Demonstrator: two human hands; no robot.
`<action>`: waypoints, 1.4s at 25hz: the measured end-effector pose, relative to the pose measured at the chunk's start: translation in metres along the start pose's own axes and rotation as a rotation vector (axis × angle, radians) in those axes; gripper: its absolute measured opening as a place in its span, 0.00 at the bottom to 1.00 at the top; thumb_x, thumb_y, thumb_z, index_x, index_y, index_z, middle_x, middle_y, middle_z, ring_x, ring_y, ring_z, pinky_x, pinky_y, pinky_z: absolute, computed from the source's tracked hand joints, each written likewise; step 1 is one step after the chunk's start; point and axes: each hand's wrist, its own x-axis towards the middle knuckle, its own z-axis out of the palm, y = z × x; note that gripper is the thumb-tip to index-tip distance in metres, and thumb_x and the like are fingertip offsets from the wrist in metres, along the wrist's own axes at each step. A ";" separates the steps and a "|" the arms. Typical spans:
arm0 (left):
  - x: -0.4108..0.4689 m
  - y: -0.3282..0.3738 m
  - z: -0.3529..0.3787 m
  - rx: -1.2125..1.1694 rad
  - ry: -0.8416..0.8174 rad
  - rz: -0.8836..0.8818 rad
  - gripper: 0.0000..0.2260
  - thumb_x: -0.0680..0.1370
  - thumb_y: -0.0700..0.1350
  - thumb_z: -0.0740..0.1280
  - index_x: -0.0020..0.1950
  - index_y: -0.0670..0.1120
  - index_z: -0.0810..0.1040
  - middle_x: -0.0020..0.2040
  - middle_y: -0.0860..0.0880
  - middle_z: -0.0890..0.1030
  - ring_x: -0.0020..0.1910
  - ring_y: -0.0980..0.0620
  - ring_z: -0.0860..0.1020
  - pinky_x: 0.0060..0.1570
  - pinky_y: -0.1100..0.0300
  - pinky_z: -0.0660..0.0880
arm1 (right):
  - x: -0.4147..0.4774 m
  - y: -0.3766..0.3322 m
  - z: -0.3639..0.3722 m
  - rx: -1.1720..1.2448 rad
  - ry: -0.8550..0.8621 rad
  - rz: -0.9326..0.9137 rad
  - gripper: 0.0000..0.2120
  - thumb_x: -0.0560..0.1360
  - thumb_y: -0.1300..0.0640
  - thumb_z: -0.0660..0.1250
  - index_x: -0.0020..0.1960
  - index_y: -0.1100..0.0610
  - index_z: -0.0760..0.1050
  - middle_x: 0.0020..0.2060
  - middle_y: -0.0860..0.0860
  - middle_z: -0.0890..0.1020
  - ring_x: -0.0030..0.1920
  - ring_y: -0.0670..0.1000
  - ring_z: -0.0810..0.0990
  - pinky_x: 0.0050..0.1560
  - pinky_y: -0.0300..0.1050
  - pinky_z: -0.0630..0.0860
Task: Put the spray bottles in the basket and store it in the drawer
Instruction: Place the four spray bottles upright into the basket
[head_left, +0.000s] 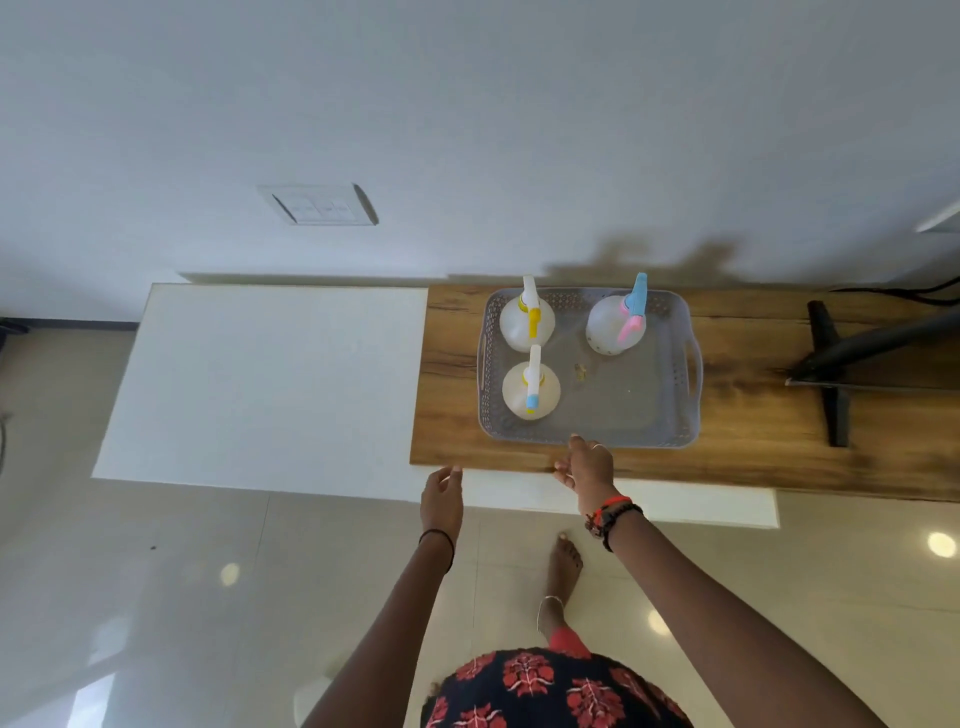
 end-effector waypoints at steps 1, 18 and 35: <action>-0.001 -0.011 -0.011 -0.013 0.010 -0.002 0.16 0.80 0.46 0.60 0.64 0.39 0.73 0.62 0.39 0.77 0.62 0.42 0.76 0.66 0.46 0.70 | -0.005 0.007 0.003 -0.004 -0.002 -0.001 0.07 0.80 0.56 0.58 0.52 0.60 0.68 0.34 0.52 0.71 0.32 0.49 0.72 0.38 0.44 0.76; -0.029 -0.249 -0.253 -0.166 0.165 -0.108 0.08 0.81 0.45 0.59 0.49 0.41 0.72 0.47 0.43 0.73 0.47 0.48 0.71 0.44 0.57 0.68 | -0.139 0.231 0.078 -0.199 -0.144 0.009 0.04 0.78 0.63 0.56 0.47 0.58 0.68 0.35 0.51 0.69 0.33 0.49 0.70 0.34 0.40 0.71; -0.059 -0.391 -0.289 -0.001 0.211 -0.198 0.16 0.81 0.48 0.59 0.58 0.38 0.75 0.50 0.43 0.76 0.51 0.47 0.74 0.60 0.49 0.72 | -0.170 0.416 0.079 -0.385 -0.260 0.187 0.09 0.77 0.62 0.57 0.39 0.55 0.65 0.32 0.51 0.69 0.31 0.48 0.68 0.33 0.39 0.69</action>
